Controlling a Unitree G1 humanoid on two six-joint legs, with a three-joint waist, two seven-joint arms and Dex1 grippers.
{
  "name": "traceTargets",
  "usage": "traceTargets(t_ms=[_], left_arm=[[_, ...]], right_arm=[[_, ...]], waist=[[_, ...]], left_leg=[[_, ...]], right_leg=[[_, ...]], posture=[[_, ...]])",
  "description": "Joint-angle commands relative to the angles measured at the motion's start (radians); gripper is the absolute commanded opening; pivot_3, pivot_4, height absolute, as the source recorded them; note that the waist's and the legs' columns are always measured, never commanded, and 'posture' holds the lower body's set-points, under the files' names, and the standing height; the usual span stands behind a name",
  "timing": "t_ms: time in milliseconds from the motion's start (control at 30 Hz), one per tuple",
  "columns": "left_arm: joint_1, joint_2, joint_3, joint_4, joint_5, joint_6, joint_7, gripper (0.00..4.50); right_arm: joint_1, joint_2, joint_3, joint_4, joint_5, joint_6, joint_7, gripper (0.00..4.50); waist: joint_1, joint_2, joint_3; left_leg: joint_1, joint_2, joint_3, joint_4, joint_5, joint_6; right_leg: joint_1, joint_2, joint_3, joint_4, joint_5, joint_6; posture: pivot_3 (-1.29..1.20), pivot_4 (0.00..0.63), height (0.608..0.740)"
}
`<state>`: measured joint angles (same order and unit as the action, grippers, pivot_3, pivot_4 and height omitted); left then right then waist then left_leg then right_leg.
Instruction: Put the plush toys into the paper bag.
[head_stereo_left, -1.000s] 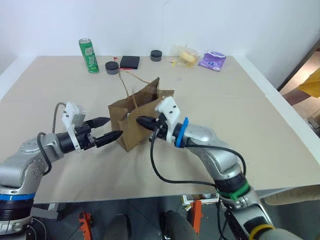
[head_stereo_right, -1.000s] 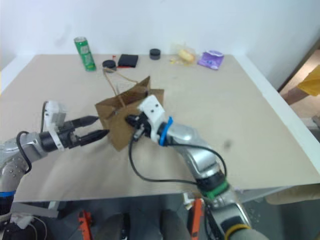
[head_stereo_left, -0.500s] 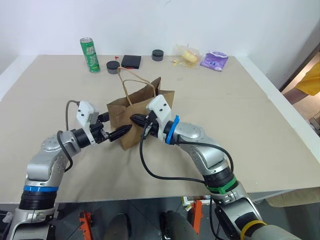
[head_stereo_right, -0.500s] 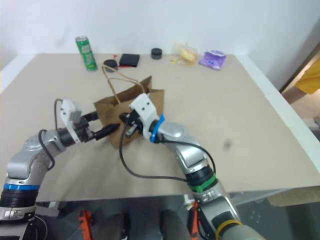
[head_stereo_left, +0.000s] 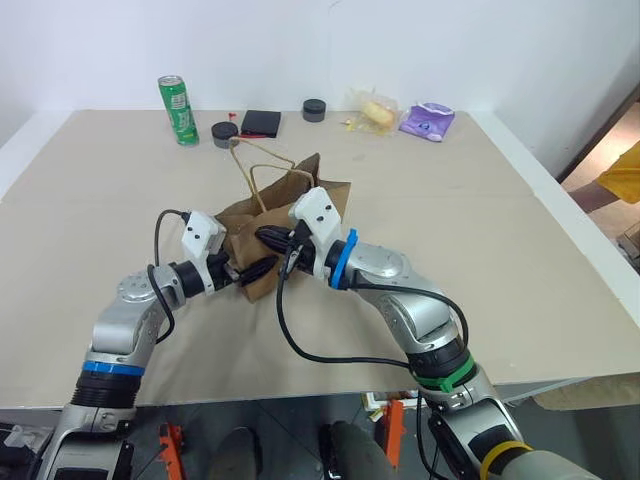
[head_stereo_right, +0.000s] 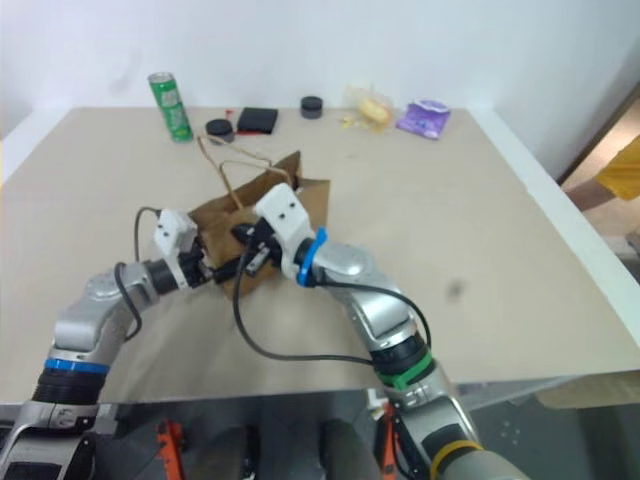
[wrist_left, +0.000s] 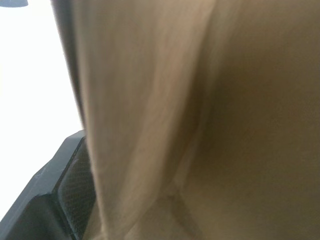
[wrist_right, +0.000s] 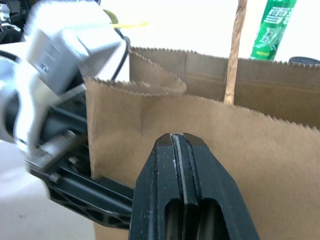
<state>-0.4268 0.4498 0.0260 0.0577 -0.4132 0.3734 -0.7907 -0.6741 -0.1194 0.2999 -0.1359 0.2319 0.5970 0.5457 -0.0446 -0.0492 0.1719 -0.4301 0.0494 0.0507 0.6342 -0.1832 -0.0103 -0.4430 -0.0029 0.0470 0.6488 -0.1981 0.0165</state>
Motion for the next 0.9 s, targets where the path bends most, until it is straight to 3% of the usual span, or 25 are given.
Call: traceTargets(t_ms=[33,133,200,233,367,567,700,900], left_arm=[[-0.031,-0.009,0.017,0.004,0.002,-0.022,0.014,4.09],[-0.041,-0.018,0.025,0.017,-0.006,-0.017,0.010,2.75],[-0.045,-0.021,0.028,0.022,-0.013,-0.014,0.005,2.20],[-0.047,-0.023,0.031,0.024,-0.016,-0.013,0.004,1.56],[-0.059,-0.028,0.036,0.035,-0.018,-0.019,-0.011,0.02],[-0.072,0.006,0.014,-0.014,-0.058,-0.023,-0.146,0.02],[-0.086,0.061,-0.029,-0.057,-0.089,-0.022,-0.320,0.00],[-0.089,0.145,-0.109,-0.100,-0.116,-0.013,-0.558,0.00]], right_arm=[[-0.019,0.003,-0.018,-0.061,0.016,0.000,0.006,0.00],[-0.012,-0.006,-0.024,-0.081,0.022,0.011,0.011,0.00],[-0.006,-0.014,-0.031,-0.094,0.030,0.019,0.015,0.00],[-0.002,-0.018,-0.034,-0.101,0.034,0.023,0.016,0.00],[0.028,-0.071,-0.094,-0.171,0.095,0.070,0.042,0.00],[0.074,-0.389,-0.444,-0.305,0.445,0.280,0.257,0.00],[0.072,-0.688,-0.629,-0.210,0.626,0.374,0.497,1.31],[0.048,-0.931,-0.622,-0.093,0.659,0.366,0.710,4.23]], waist=[[0.000,0.000,0.000],[0.000,0.000,0.000],[0.000,0.000,0.000],[0.000,0.000,0.000],[0.000,0.000,0.000],[0.010,0.000,0.000],[0.013,0.001,0.001],[0.004,0.002,0.001]], left_leg=[[0.000,0.000,0.000,0.000,0.000,0.000],[0.000,0.000,0.000,0.000,0.000,0.000],[0.000,0.000,0.000,0.000,0.000,0.000],[0.000,0.000,0.000,0.000,0.000,0.000],[0.000,0.000,0.000,0.000,0.000,0.000],[-0.002,-0.003,0.000,0.001,0.000,0.000],[-0.001,-0.003,0.000,0.001,-0.001,0.001],[0.003,0.000,0.000,-0.001,-0.002,0.004]], right_leg=[[0.000,0.000,0.000,0.000,0.000,0.000],[0.000,0.000,0.000,0.000,0.000,0.000],[0.000,0.000,0.000,0.000,0.000,0.000],[0.000,0.000,0.000,0.000,0.000,0.000],[0.000,0.000,0.000,0.000,0.000,0.000],[0.000,-0.004,0.000,-0.001,0.000,0.003],[0.000,-0.004,0.000,-0.002,-0.003,-0.002],[0.002,0.001,0.000,-0.001,-0.005,-0.007]], posture=[[0.00,0.150,0.740],[0.00,0.150,0.740],[0.00,0.150,0.740],[0.00,0.150,0.740],[0.00,0.150,0.740],[0.00,0.150,0.740],[0.00,0.150,0.740],[0.00,0.150,0.740]])
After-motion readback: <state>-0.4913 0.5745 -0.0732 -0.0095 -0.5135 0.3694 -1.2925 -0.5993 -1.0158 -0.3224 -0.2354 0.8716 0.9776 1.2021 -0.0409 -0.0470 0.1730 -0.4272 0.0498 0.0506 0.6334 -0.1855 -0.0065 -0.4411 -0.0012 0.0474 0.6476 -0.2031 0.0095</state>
